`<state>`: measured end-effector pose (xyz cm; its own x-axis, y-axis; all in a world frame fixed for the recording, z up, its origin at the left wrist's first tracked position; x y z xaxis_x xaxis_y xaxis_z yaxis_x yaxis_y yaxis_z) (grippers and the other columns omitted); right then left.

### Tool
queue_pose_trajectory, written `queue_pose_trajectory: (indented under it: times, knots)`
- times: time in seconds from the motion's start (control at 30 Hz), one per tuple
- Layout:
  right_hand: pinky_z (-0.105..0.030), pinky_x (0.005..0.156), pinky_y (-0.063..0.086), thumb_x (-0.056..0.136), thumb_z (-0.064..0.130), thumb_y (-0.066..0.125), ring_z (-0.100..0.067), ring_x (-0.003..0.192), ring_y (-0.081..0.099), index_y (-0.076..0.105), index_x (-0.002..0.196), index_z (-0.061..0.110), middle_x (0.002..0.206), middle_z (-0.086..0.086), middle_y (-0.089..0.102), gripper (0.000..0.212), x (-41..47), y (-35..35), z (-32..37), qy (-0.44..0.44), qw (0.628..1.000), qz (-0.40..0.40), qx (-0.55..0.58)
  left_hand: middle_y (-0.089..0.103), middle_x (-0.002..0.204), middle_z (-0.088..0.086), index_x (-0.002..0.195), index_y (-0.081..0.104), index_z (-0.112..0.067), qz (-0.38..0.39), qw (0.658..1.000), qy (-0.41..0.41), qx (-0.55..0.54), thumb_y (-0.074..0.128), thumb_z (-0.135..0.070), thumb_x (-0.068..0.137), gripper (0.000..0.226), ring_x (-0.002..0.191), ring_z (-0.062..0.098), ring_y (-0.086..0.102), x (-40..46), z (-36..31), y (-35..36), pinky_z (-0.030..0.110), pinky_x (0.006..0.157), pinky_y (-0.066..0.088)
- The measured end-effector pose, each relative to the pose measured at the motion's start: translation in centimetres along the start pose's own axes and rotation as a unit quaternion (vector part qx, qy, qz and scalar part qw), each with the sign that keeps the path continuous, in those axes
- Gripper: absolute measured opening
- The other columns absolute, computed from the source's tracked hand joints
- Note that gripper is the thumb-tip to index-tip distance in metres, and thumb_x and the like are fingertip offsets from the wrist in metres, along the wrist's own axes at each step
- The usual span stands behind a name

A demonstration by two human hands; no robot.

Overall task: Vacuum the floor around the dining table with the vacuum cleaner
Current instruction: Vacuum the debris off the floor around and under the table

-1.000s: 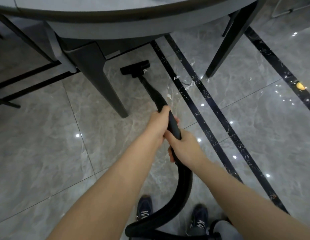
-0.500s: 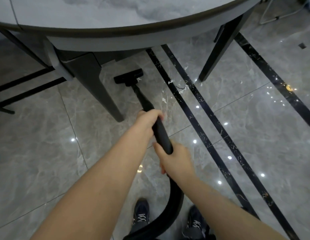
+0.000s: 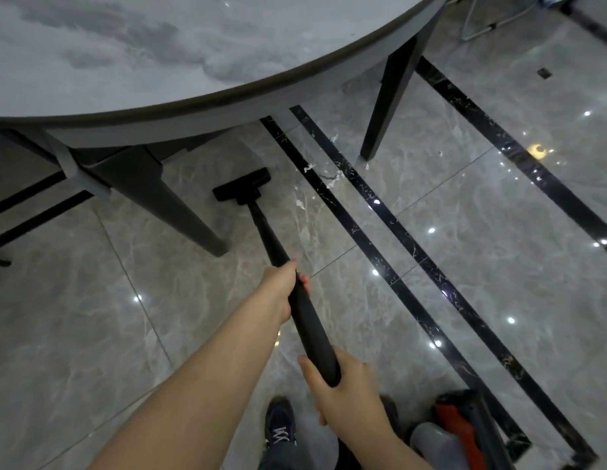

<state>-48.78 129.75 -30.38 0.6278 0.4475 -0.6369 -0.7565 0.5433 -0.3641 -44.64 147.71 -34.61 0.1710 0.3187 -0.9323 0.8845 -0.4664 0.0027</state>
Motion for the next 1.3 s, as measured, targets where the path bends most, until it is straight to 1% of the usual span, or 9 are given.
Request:
queue_pose_trajectory:
  times: [0.23, 0.3, 0.37, 0.53, 0.73, 0.83, 1.0, 1.13, 1.3]
  knots:
    - [-0.042, 0.052, 0.057, 0.085, 0.06, 0.063, -0.025, 0.05, 0.066, 0.058, 0.076, 0.017, 0.058, -0.013, 0.061, 0.044, 2.5, 0.7, 2.0, 0.01, 0.999, 0.042, 0.006, 0.048, 0.045, -0.001, 0.086, 0.052, -0.01, -0.016, 0.999, 0.025, 0.025, 0.052, -0.025, 0.1, 0.02, 0.037, 0.011, 0.044, 2.7, -2.5, -0.3, 0.021, 0.042, 0.041]
    - [-0.034, 0.048, 0.053, 0.089, 0.054, 0.066, -0.021, 0.047, 0.063, 0.059, 0.077, 0.016, 0.057, -0.01, 0.06, 0.04, 2.8, 0.3, 2.3, 0.013, 0.999, 0.036, 0.023, 0.05, 0.048, 0.0, 0.094, 0.052, -0.009, -0.009, 0.999, 0.023, 0.028, 0.053, -0.024, 0.1, 0.016, 0.038, 0.01, 0.046, 2.9, -2.8, 0.0, 0.019, 0.039, 0.042]
    - [-0.04, 0.052, 0.057, 0.086, 0.054, 0.066, -0.027, 0.051, 0.064, 0.06, 0.074, 0.016, 0.058, -0.013, 0.062, 0.04, 2.3, -0.7, 1.4, 0.017, 1.0, 0.01, 0.001, 0.052, 0.061, 0.004, 0.105, 0.051, -0.006, 0.006, 0.999, 0.019, 0.036, 0.05, -0.019, 0.101, 0.014, 0.045, 0.011, 0.049, 1.9, -2.0, 1.1, 0.017, 0.036, 0.044]
    - [-0.034, 0.052, 0.055, 0.084, 0.048, 0.071, -0.018, 0.047, 0.065, 0.061, 0.067, 0.018, 0.049, -0.004, 0.06, 0.036, -1.0, -4.2, -2.1, 0.08, 0.995, -0.034, -0.043, 0.056, 0.081, 0.013, 0.135, 0.043, 0.0, 0.039, 0.998, -0.016, 0.049, 0.049, -0.018, 0.102, 0.038, 0.038, 0.01, 0.059, -0.9, 3.3, 4.2, 0.02, 0.041, 0.049]
    - [-0.044, 0.068, 0.061, 0.079, 0.045, 0.074, -0.024, 0.052, 0.068, 0.066, 0.065, 0.012, 0.053, -0.011, 0.067, 0.037, -5.1, -5.9, -4.4, 0.162, 0.983, -0.056, -0.059, 0.057, 0.094, 0.014, 0.134, 0.035, -0.014, 0.04, 0.996, -0.044, 0.06, 0.048, -0.02, 0.103, 0.034, 0.062, 0.015, 0.063, -4.9, 7.8, 5.6, 0.021, 0.051, 0.055]
    - [-0.044, 0.064, 0.062, 0.082, 0.044, 0.072, -0.027, 0.054, 0.07, 0.066, 0.068, 0.011, 0.056, -0.013, 0.068, 0.037, -5.5, -5.3, -2.8, 0.17, 0.982, -0.07, -0.046, 0.059, 0.097, 0.015, 0.135, 0.035, -0.011, 0.034, 0.996, -0.042, 0.078, 0.049, -0.017, 0.102, 0.037, 0.059, 0.015, 0.063, -4.9, 6.9, 5.6, 0.021, 0.044, 0.051]
    - [-0.028, 0.042, 0.051, 0.088, 0.038, 0.067, -0.015, 0.042, 0.061, 0.064, 0.074, 0.01, 0.05, -0.003, 0.059, 0.031, -3.9, -3.1, 2.4, 0.134, 0.988, -0.07, -0.002, 0.056, 0.079, 0.01, 0.129, 0.045, -0.001, 0.039, 0.991, -0.023, 0.126, 0.045, -0.014, 0.103, 0.029, 0.053, 0.012, 0.058, -3.9, 1.2, 4.4, 0.018, 0.037, 0.049]
    - [-0.028, 0.045, 0.05, 0.086, 0.032, 0.065, -0.016, 0.042, 0.061, 0.065, 0.075, 0.005, 0.051, -0.004, 0.059, 0.029, -3.9, -2.3, 4.0, 0.127, 0.989, -0.072, 0.038, 0.058, 0.089, 0.01, 0.112, 0.042, -0.007, 0.07, 0.987, -0.024, 0.144, 0.042, -0.014, 0.104, 0.01, 0.057, 0.01, 0.057, -4.3, -0.8, 3.5, 0.019, 0.042, 0.052]
    - [-0.036, 0.049, 0.056, 0.078, 0.026, 0.067, -0.025, 0.046, 0.063, 0.064, 0.068, 0.007, 0.05, -0.011, 0.06, 0.023, -7.9, -3.4, 0.6, 0.185, 0.978, -0.098, 0.015, 0.06, 0.08, 0.012, 0.131, 0.043, -0.005, 0.079, 0.981, -0.038, 0.171, 0.048, -0.017, 0.102, 0.032, 0.057, 0.013, 0.059, -5.7, 5.0, 4.6, 0.023, 0.047, 0.053]
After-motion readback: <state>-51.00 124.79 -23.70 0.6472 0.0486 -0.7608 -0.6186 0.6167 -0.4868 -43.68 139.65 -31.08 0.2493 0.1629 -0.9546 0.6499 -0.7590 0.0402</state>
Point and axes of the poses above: each hand's wrist, its own x-axis towards the middle knuckle, its own y-axis out of the palm, z = x × y, the point moved 1 cm from there along x, towards the middle knuckle
